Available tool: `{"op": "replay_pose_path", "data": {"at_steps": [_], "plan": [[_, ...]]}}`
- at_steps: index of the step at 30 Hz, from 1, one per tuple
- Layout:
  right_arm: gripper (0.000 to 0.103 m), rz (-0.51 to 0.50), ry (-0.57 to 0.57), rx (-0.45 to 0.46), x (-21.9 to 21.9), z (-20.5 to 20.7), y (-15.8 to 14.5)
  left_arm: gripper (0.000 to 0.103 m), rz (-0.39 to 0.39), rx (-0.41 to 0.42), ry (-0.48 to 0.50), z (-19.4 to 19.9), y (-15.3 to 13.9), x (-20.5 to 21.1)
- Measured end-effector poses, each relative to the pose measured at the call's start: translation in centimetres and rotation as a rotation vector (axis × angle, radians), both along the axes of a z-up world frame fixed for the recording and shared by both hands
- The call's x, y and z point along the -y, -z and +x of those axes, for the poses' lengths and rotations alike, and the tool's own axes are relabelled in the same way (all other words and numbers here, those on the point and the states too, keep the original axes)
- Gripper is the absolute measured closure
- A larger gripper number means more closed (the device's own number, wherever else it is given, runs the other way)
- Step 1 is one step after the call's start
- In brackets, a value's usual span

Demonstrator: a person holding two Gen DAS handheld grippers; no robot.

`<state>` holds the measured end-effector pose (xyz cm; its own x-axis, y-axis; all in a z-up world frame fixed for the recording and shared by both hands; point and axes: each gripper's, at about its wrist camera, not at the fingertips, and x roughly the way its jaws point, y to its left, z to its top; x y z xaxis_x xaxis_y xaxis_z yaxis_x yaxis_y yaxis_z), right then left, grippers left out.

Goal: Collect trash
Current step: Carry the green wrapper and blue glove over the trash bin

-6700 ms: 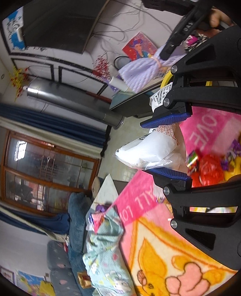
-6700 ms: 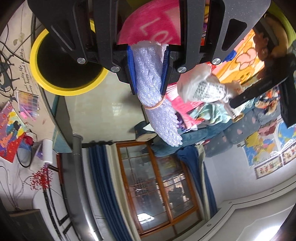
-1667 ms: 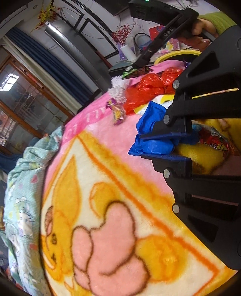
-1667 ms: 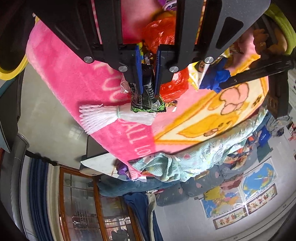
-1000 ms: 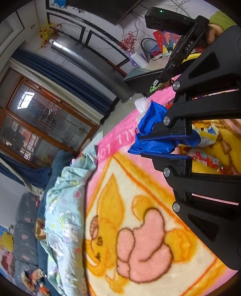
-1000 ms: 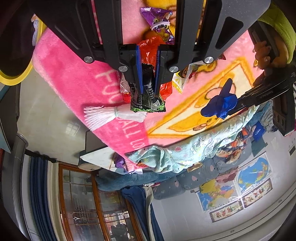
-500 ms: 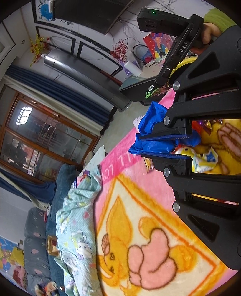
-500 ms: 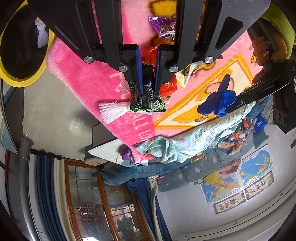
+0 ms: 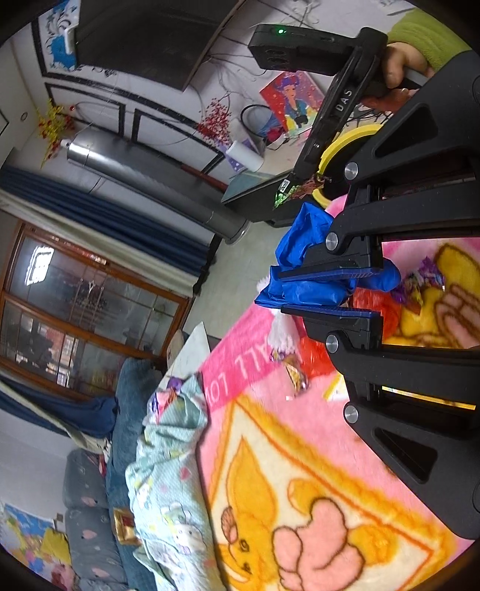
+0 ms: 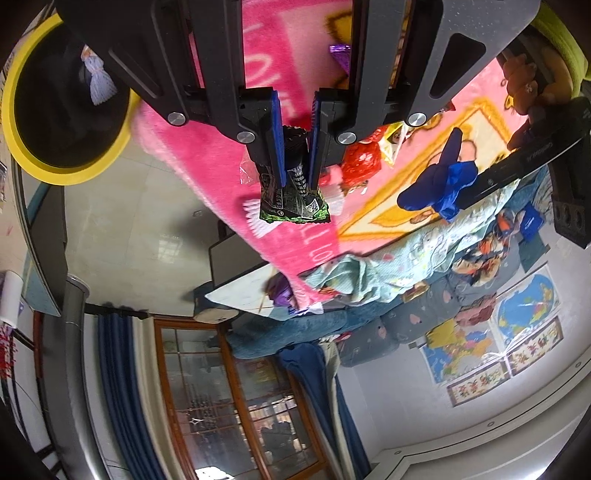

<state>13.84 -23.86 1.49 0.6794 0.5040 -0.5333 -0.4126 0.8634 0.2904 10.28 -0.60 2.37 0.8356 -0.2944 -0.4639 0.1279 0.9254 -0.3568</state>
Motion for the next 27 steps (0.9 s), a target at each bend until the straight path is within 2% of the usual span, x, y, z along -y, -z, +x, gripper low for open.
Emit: {"op": "replay_pose_path", "data": {"at_steps": [15, 27], "plan": [[0.091, 0.034, 0.152, -0.005, 5.8, 0.2, 0.0, 0.096, 0.054, 0.010, 0.112, 1.1, -0.2, 5.5], [0.091, 0.055, 0.320, -0.026, 11.5, 0.4, 0.8, 0.096, 0.090, 0.020, 0.207, 2.2, 0.2, 10.7]]}}
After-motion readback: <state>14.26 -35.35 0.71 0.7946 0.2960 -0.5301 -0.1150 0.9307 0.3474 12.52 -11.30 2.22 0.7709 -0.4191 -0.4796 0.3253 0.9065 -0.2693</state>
